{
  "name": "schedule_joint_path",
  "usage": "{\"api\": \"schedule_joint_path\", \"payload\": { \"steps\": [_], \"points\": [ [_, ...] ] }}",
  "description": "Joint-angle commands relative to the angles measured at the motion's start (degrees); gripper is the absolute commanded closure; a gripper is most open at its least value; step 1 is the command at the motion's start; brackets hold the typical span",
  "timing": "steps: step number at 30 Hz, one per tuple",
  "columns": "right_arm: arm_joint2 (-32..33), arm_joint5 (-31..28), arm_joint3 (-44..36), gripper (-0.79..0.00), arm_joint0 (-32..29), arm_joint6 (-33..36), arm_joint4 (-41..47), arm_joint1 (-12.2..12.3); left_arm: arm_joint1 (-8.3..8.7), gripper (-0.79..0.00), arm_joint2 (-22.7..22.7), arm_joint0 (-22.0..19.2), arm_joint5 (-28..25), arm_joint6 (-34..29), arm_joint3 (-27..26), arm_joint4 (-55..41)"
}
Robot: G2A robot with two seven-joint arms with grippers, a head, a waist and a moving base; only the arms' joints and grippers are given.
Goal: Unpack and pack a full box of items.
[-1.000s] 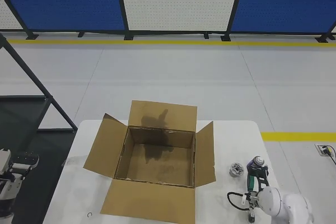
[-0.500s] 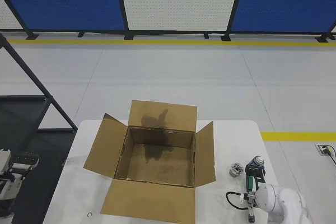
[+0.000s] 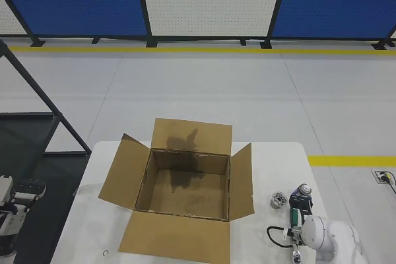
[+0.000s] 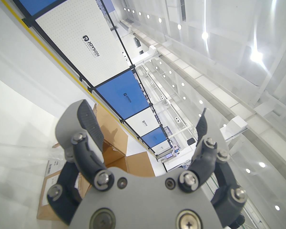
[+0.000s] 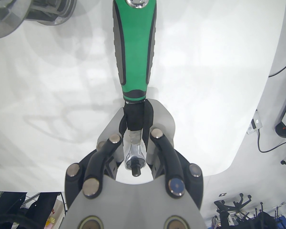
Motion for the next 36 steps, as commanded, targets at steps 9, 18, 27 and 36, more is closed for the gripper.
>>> {"api": "schedule_joint_path", "payload": {
  "steps": [9,18,27,36],
  "points": [
    [1.02,-0.33,-2.57,-0.339,-1.15,0.06,1.91,0.36,0.0,-0.785,0.0,0.0,0.0,0.0,0.0,0.0],
    [5.17,-1.37,-17.06,-0.785,-8.01,-0.12,8.96,0.8,0.0,-0.785,0.0,0.0,0.0,0.0,0.0,0.0],
    [7.63,-1.69,-32.86,-0.785,-16.38,-5.45,18.14,0.89,0.0,-0.785,0.0,0.0,0.0,0.0,0.0,0.0],
    [8.09,-2.19,-35.64,-0.785,-18.59,-7.68,20.73,0.9,0.0,-0.785,0.0,0.0,0.0,0.0,0.0,0.0]
  ]
}}
